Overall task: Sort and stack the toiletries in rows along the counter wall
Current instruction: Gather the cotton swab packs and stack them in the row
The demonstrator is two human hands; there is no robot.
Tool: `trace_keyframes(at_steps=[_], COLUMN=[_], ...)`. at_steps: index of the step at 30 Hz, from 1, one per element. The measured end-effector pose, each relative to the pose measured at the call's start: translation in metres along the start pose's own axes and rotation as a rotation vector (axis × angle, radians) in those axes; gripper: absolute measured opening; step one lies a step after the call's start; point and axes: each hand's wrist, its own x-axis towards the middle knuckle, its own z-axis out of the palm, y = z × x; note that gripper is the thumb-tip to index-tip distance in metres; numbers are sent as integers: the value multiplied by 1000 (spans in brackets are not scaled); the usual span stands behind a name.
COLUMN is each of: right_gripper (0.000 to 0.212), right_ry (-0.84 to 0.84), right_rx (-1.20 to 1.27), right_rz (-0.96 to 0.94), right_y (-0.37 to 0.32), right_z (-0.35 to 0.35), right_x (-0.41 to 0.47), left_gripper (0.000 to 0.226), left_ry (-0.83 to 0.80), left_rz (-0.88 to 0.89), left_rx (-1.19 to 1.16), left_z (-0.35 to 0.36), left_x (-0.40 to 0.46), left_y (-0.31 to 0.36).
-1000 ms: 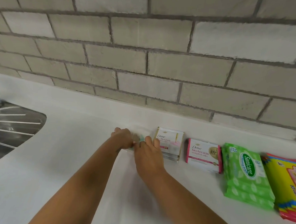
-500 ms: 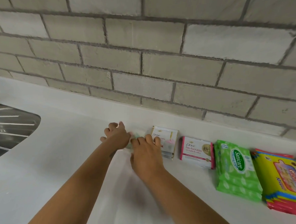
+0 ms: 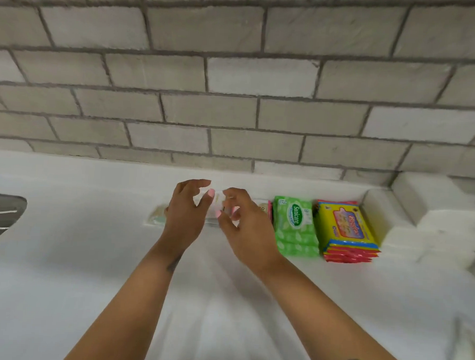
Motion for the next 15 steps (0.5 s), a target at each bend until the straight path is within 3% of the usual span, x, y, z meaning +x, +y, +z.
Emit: trace_keyframes(at_steps=[6, 15], right_gripper=[37, 37], right_ry=[71, 227], right_rx=[14, -48], right_rz=[89, 188], right_y=[3, 35], right_z=[-77, -181], right_x=[-47, -129], left_gripper=[18, 22], left_ry=[-58, -267], left_rz=[77, 59], left_rx=[-226, -270], left_z=[36, 111], left_x=[-49, -122], left_y=[59, 131])
